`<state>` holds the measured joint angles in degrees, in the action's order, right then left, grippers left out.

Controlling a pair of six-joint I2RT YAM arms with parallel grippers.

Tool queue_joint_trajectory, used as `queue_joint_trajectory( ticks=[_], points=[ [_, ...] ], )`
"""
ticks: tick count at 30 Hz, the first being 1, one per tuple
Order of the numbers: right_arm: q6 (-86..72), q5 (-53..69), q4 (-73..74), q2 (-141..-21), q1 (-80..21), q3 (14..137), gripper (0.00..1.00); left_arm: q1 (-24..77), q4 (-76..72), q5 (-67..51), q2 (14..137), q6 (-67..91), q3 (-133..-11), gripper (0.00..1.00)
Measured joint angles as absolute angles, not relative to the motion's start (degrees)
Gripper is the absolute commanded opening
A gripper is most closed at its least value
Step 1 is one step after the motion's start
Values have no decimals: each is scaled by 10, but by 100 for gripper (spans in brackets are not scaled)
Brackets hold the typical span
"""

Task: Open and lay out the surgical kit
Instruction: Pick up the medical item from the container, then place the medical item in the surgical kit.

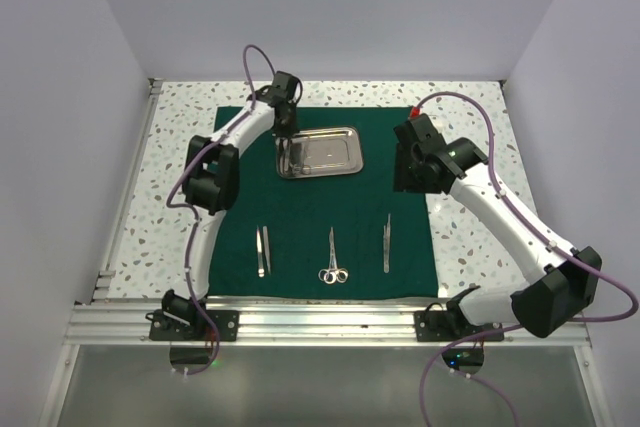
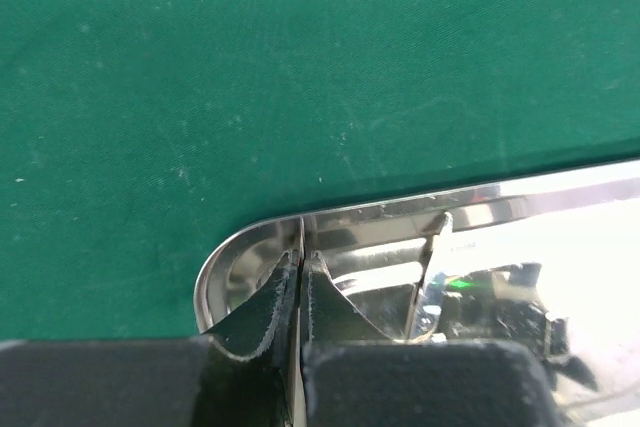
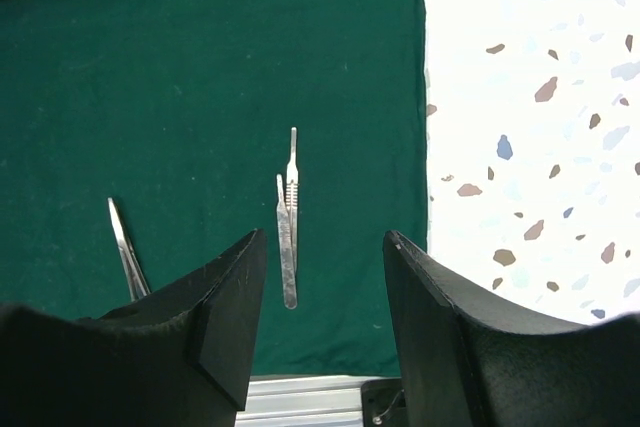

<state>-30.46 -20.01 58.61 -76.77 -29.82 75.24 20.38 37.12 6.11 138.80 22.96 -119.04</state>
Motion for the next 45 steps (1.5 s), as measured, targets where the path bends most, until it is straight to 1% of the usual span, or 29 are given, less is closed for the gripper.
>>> queue_joint_trajectory(
  ticks=[5,8,10,15,19,24,30,31,33,34,36,37,40,42,45],
  points=[
    [-303,-197,578,-768,-298,752,54,204,390,60,1374,230,-1213,0],
    [-302,-192,569,-768,-298,751,54,203,391,60,1322,230,-1169,0],
    [-300,-185,560,-765,-298,745,54,203,380,60,1256,231,-1093,0],
    [-296,-170,540,-748,-298,713,54,203,361,66,1054,243,-856,0],
    [-295,-152,530,-726,-298,681,54,207,351,74,948,262,-706,0],
    [-292,-132,519,-706,-298,652,54,223,350,84,866,305,-548,0],
    [-280,-121,515,-667,-298,632,54,262,345,94,797,361,-437,0],
    [-278,-121,514,-660,-298,628,54,270,344,96,791,368,-426,7],
    [-274,-121,515,-645,-298,620,54,282,338,101,787,380,-411,16],
    [-273,-121,515,-638,-298,616,54,287,335,103,787,385,-404,30],
    [-271,-121,516,-627,-298,609,54,291,333,107,787,393,-395,43],
    [-270,-120,517,-623,-298,605,54,291,332,109,787,397,-395,52],
    [-269,-120,522,-613,-298,598,55,291,342,123,788,403,-411,63],
    [-269,-120,527,-606,-298,595,55,291,356,134,790,399,-444,66],
    [-267,-121,532,-599,-298,592,55,289,365,150,809,389,-536,66]
  ],
)
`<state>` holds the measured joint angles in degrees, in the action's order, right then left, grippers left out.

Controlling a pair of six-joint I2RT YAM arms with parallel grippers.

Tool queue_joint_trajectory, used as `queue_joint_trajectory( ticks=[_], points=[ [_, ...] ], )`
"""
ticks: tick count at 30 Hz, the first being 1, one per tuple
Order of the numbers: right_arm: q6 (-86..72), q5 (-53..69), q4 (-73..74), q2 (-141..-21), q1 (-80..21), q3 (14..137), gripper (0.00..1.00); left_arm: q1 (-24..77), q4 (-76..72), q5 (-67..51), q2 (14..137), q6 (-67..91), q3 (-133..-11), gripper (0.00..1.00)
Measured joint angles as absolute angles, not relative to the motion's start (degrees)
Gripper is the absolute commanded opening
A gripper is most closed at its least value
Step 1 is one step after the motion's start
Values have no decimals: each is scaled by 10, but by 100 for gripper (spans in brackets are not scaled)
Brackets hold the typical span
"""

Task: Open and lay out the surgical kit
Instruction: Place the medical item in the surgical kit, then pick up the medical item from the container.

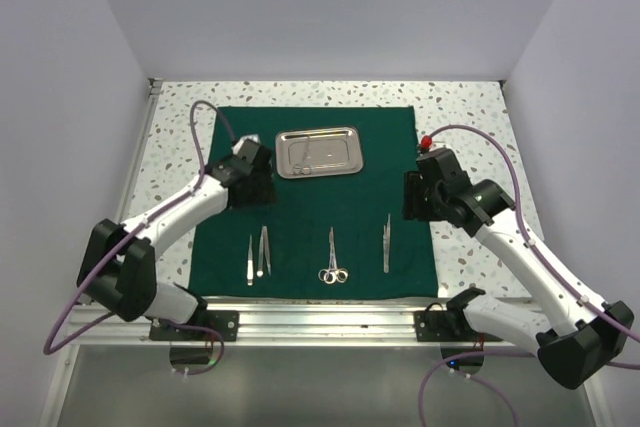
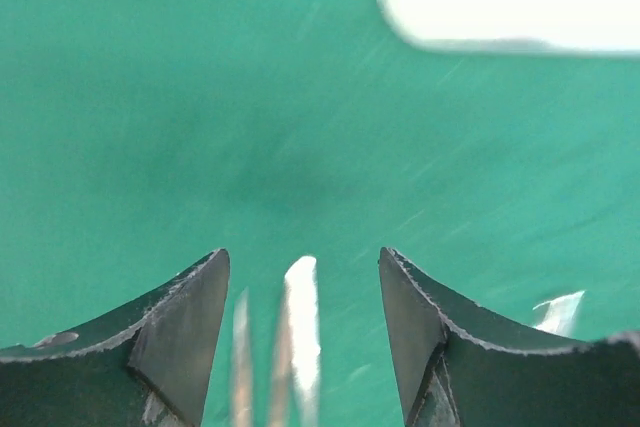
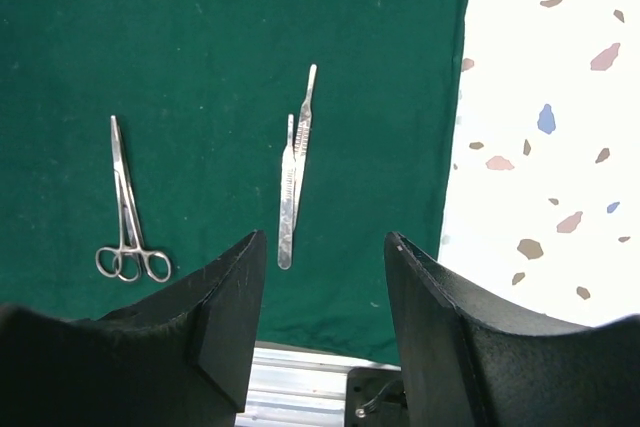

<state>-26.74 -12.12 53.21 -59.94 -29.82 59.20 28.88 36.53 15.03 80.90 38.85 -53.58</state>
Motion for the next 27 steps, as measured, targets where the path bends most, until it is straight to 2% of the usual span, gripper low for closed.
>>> queue_joint_trajectory(
  ticks=[4,12,19,27],
  points=[
    [-267,-125,534,-597,-298,591,55,278,358,159,886,358,-691,63],
    [-270,-152,548,-608,-298,598,56,250,354,139,1125,288,-933,58],
    [-288,-176,557,-629,-298,608,56,244,372,109,1294,248,-1080,57],
    [-300,-190,562,-674,-298,628,56,244,379,88,1384,227,-1203,57]
  ],
)
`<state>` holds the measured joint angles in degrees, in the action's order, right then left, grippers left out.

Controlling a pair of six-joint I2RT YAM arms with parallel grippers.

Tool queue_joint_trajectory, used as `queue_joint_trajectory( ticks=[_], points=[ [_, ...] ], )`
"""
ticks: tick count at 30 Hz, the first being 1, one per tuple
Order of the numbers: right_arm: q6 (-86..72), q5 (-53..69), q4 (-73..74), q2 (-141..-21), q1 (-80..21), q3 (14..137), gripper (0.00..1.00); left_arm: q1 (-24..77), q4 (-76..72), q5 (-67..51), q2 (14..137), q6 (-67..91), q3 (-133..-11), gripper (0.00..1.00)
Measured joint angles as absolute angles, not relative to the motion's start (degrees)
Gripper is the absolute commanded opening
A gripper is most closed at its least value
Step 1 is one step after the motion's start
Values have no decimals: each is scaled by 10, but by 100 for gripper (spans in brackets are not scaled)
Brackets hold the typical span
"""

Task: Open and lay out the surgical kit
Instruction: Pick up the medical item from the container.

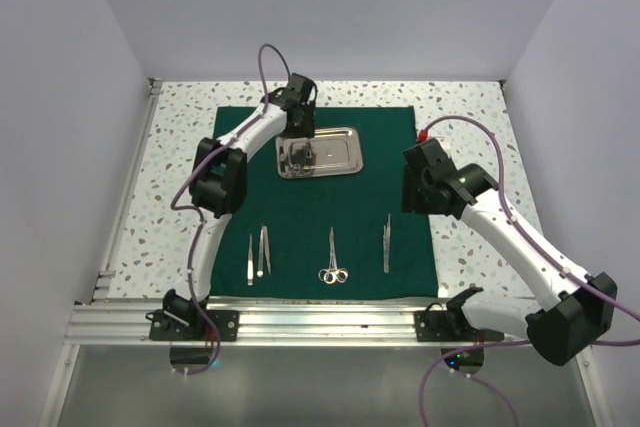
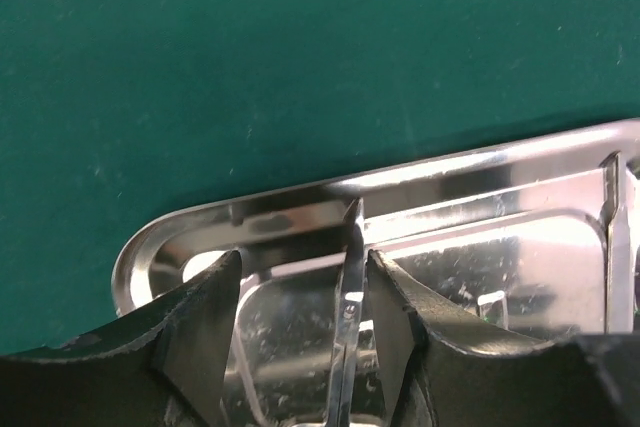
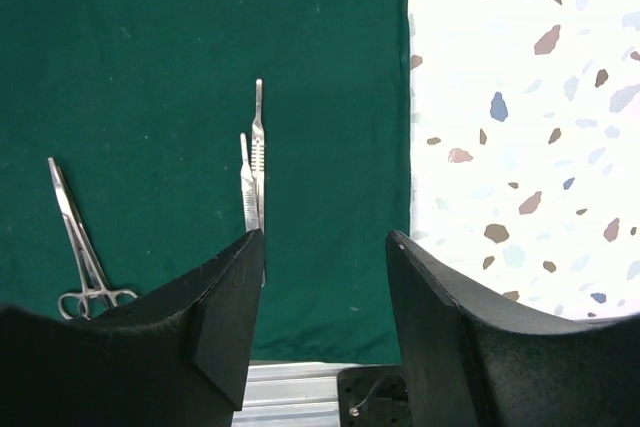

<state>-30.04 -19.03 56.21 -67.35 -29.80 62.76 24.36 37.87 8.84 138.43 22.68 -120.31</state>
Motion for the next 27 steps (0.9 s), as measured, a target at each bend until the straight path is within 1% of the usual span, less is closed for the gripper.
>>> queue_joint_trajectory(
  ticks=[5,8,15,18,24,27],
  points=[
    [-299,-197,562,-698,-298,648,56,243,378,77,1419,226,-1237,57],
    [-295,-200,562,-715,-298,662,56,243,376,74,1428,220,-1250,55],
    [-279,-201,562,-752,-296,695,56,243,376,84,1437,213,-1263,37],
    [-272,-202,561,-759,-296,701,56,244,377,98,1437,207,-1261,36],
    [-265,-201,561,-762,-295,702,56,257,365,139,1434,182,-1248,36],
    [-263,-200,557,-762,-294,702,56,262,365,152,1434,177,-1248,31]
  ],
)
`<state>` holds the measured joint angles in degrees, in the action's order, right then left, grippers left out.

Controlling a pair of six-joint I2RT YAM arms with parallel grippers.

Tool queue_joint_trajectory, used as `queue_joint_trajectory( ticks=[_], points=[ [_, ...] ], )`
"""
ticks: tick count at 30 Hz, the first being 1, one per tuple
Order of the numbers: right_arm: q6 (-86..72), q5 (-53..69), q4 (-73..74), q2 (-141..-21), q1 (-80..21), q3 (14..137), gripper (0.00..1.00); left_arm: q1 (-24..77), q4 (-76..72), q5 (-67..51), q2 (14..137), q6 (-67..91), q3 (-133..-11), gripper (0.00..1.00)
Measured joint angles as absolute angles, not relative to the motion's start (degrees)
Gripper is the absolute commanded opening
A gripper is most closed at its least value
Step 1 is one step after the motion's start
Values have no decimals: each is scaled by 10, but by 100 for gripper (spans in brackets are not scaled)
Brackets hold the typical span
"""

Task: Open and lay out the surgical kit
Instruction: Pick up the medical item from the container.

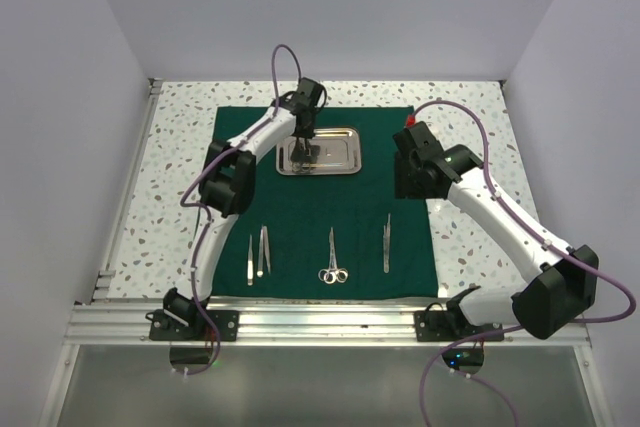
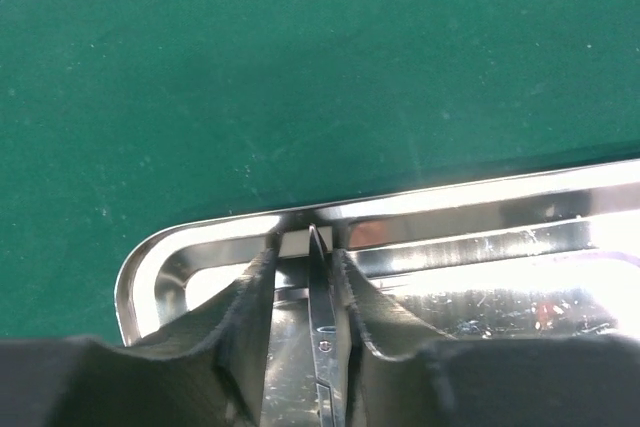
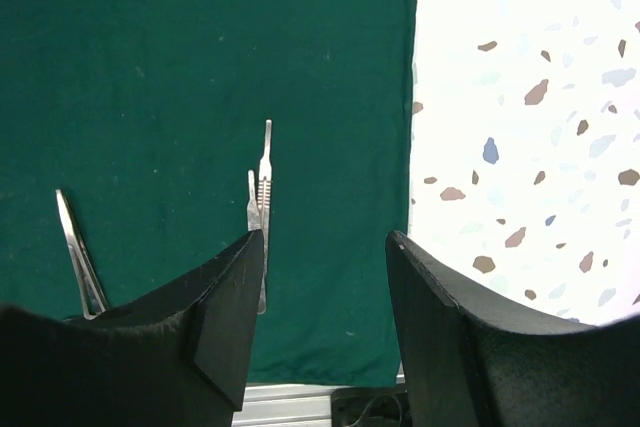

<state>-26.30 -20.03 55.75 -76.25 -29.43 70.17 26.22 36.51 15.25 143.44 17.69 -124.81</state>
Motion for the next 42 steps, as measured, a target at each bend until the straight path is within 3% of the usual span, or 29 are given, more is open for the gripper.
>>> queue_joint_trajectory(
  ticks=[10,17,42],
  points=[
    [-250,-200,551,-762,-286,698,56,266,357,151,1427,177,-1229,27],
    [-243,-200,548,-761,-283,694,56,265,349,132,1423,185,-1220,0],
    [-244,-183,543,-742,-280,691,56,241,453,71,1417,205,-1268,0]
  ],
)
